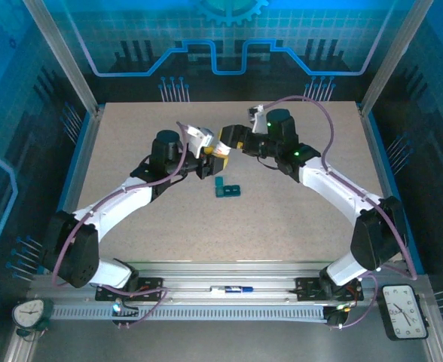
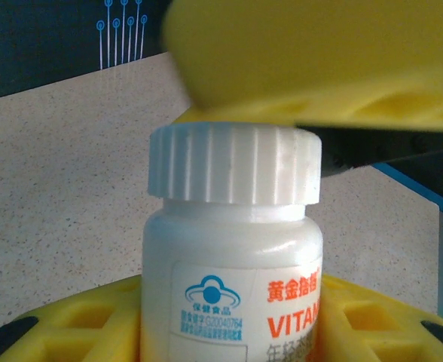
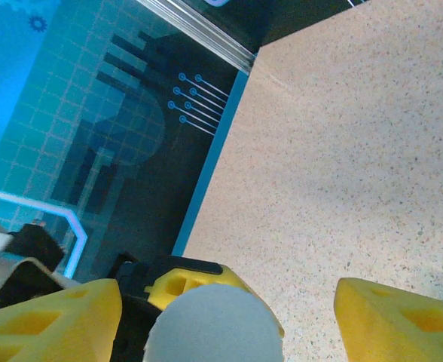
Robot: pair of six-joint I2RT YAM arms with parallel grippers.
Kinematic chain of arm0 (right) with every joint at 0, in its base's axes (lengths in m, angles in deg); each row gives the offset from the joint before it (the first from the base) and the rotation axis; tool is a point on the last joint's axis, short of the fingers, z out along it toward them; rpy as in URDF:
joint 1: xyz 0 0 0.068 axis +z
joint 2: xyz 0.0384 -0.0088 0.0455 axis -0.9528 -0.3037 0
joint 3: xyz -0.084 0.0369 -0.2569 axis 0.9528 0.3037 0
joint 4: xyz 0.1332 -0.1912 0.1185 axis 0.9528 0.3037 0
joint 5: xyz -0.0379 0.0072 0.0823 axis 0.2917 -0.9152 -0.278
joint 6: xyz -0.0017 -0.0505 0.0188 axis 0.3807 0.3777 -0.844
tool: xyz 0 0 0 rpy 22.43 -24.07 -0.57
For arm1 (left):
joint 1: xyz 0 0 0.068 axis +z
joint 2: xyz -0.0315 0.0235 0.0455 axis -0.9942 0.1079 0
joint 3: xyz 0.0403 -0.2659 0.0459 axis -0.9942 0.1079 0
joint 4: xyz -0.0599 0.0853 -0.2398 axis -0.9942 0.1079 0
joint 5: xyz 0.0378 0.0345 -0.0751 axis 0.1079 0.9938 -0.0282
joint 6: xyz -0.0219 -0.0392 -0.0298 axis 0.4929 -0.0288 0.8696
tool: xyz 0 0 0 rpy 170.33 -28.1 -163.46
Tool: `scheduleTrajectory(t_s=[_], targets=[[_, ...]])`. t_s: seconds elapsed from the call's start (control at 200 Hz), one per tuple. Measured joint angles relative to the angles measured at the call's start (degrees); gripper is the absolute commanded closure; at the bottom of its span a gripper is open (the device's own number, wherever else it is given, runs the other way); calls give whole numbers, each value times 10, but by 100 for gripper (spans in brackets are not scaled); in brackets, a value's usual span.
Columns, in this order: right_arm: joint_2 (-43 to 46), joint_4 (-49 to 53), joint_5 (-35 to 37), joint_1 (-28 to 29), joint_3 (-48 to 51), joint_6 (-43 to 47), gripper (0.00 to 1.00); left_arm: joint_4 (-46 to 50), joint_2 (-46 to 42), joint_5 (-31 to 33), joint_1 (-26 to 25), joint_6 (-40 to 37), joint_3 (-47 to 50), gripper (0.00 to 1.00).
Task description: Sort the pills into containers
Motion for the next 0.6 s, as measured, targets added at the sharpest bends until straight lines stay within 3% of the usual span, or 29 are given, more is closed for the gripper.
scheduleTrajectory(t_s=[0.15,0.265,0.435,0.6], targets=[[-7,10,0,4,0,-5,47,4,6,3,-7,0,-5,84],[-8,9,1,5,0,-2,54,6,12,5,-8,0,-5,84],[-4,-34,-4,2,23,8,56,5,12,6,-8,3,-5,85],[12,-177,-56,-14,102,27,54,-2,12,-21,-8,31,-5,85]])
